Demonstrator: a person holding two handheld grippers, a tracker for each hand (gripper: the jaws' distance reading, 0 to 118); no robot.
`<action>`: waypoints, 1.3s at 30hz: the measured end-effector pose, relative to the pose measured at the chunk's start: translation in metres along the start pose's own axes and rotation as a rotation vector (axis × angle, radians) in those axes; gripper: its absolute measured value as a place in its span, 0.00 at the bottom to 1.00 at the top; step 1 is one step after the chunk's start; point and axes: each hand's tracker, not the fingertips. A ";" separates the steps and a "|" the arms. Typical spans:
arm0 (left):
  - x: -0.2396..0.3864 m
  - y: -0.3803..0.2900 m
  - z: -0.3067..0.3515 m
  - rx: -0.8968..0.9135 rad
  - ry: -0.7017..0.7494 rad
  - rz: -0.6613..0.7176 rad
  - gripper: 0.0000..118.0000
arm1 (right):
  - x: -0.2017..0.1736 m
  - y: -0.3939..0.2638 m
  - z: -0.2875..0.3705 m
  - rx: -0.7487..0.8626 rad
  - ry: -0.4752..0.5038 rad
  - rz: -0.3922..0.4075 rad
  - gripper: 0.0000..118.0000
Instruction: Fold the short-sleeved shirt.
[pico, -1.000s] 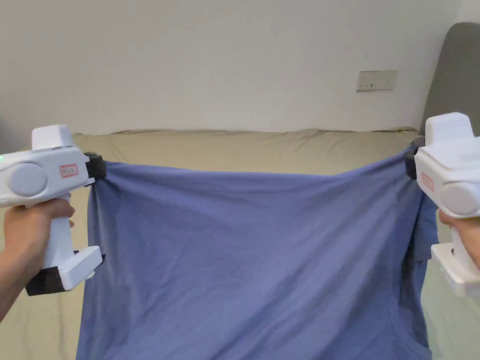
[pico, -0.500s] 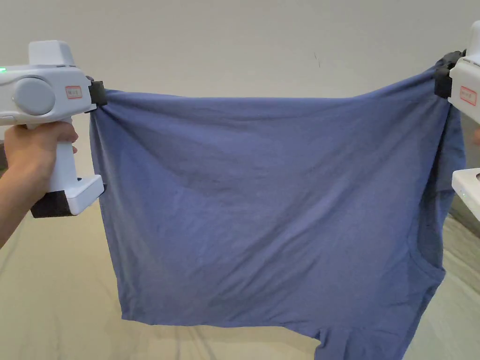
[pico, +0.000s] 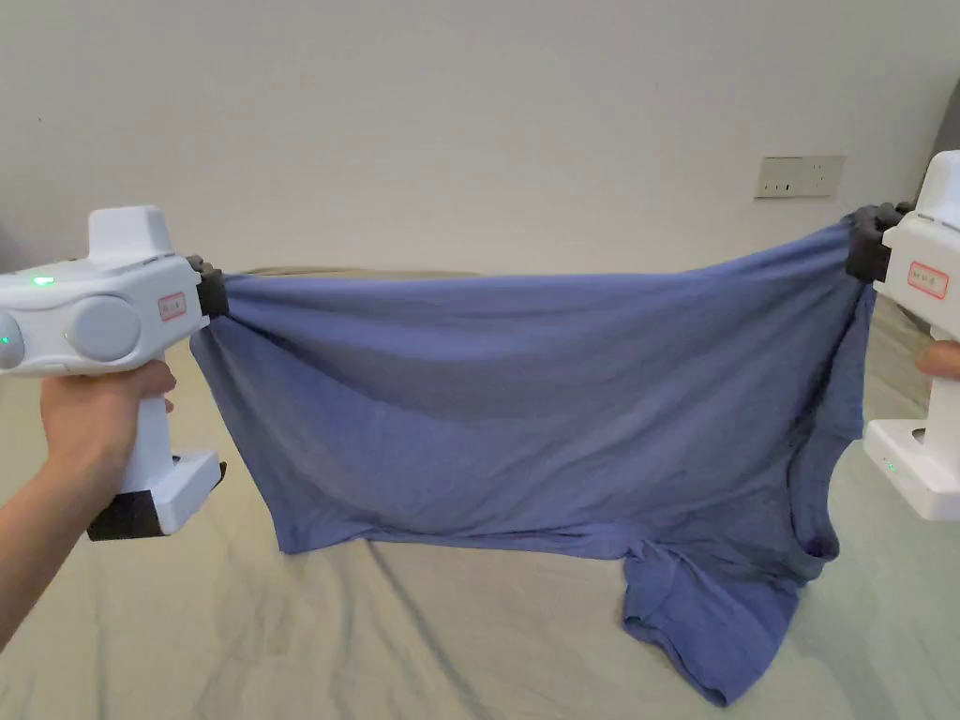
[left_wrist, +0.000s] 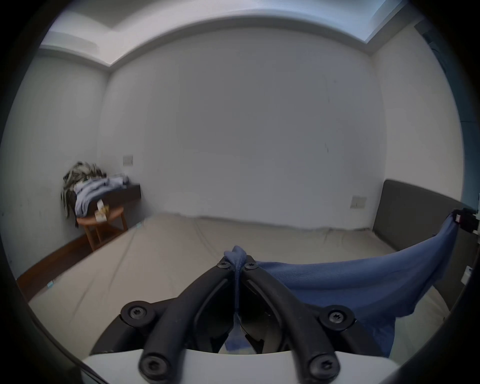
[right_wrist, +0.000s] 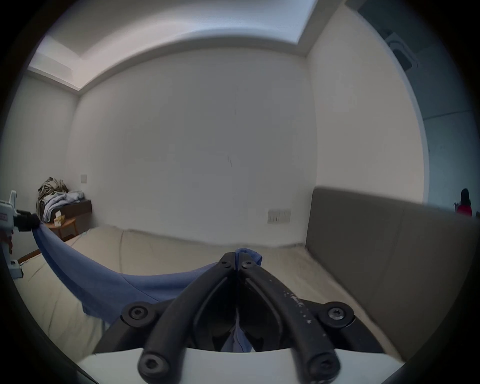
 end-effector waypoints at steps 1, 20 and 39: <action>-0.001 -0.016 -0.002 -0.026 -0.001 0.001 0.01 | 0.002 -0.015 -0.002 -0.028 0.008 -0.007 0.02; -0.061 -0.264 0.150 -0.415 0.018 0.047 0.01 | 0.002 -0.253 0.214 -0.415 0.100 -0.198 0.02; -0.078 -0.378 0.270 -0.657 0.057 -0.024 0.01 | 0.005 -0.383 0.341 -0.802 -0.009 -0.322 0.02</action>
